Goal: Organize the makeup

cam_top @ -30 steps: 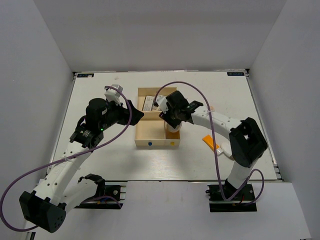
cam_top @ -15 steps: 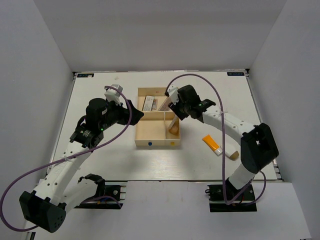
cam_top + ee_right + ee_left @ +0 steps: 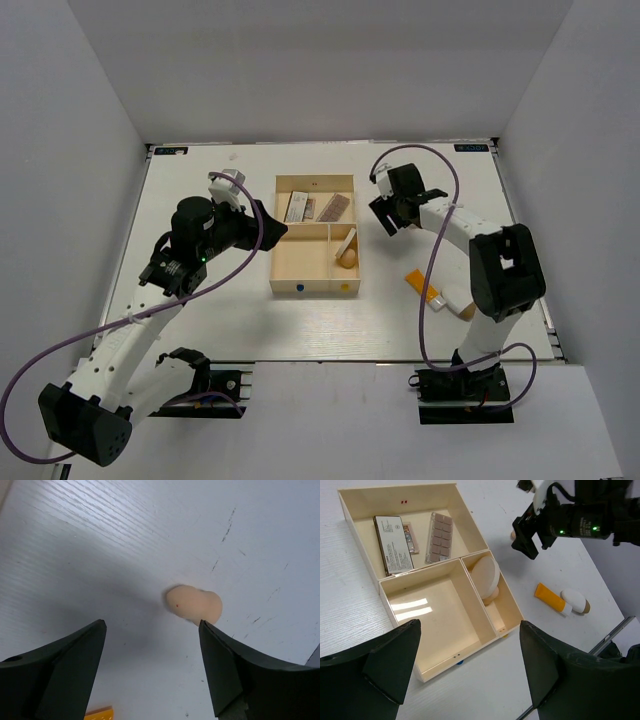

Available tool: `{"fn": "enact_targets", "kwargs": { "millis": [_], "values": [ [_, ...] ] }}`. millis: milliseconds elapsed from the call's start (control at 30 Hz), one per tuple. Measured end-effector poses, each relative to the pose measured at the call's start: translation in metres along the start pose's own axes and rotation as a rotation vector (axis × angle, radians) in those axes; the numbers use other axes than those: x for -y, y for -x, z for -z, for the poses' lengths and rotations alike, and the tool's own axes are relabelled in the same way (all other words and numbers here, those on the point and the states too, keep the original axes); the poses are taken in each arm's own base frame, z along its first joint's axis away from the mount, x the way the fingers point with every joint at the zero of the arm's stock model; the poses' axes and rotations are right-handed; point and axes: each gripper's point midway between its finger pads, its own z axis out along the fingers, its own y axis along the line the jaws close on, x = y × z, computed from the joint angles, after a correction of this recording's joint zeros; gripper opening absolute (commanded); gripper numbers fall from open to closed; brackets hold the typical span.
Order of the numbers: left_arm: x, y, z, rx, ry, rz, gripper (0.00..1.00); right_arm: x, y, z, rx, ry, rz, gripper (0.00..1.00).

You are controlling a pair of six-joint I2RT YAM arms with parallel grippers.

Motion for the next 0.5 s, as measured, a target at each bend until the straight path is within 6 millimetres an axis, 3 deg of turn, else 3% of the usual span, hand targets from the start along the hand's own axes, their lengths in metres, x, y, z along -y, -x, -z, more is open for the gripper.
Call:
{"fn": "enact_targets", "kwargs": {
  "millis": [233,500],
  "values": [
    [0.001,0.002,0.001,0.007,-0.002,-0.002,0.9,-0.002,-0.026,-0.033,-0.1,-0.012,0.068,0.82],
    [0.001,0.002,0.001,0.007,-0.003,-0.002,0.9,0.024,-0.02,-0.043,-0.099,-0.067,0.053,0.75]
  ]
}}
